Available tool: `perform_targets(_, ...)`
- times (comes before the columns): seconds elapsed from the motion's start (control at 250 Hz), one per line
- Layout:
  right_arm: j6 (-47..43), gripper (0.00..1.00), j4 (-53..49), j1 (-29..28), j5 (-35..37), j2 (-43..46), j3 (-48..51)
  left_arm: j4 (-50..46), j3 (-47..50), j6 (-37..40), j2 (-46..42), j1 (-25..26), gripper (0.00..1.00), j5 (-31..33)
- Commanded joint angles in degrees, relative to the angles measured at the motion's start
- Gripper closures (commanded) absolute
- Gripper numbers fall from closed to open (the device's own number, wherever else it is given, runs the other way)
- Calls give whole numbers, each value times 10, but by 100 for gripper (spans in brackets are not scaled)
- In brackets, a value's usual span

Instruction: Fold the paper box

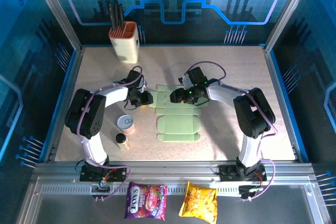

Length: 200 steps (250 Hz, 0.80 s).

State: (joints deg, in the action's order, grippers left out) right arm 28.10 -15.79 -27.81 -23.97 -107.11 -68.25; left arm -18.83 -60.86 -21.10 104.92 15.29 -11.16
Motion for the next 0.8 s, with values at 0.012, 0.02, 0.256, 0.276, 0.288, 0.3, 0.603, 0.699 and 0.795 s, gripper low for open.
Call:
perform_targets(0.012, -6, 38, -28, -9, 17, -25, 8, -38, 17, -14, -9, 0, 67, 31)
perform_targets(0.02, -7, 38, -29, -9, 18, -25, 7, -38, 17, -14, -9, 0, 67, 31)
perform_targets(0.256, -24, 39, -42, -9, 37, -55, -6, -52, 15, -10, 0, 0, 79, 34)
perform_targets(0.276, -25, 40, -43, -9, 36, -59, -7, -55, 14, -9, 2, 0, 80, 35)
perform_targets(0.288, -26, 40, -42, -9, 36, -59, -7, -58, 12, -9, 4, 0, 80, 35)
perform_targets(0.3, -26, 40, -42, -9, 37, -61, -8, -60, 11, -8, 5, 0, 81, 36)
perform_targets(0.603, -39, 41, -57, -8, 51, -79, -29, -116, -23, 20, 37, 7, 88, 74)
perform_targets(0.699, -45, 41, -67, -8, 50, -76, -41, -120, -23, 17, 22, 7, 78, 88)
perform_targets(0.795, -44, 41, -71, -8, 46, -61, -46, -122, -20, 11, -19, 7, 69, 96)
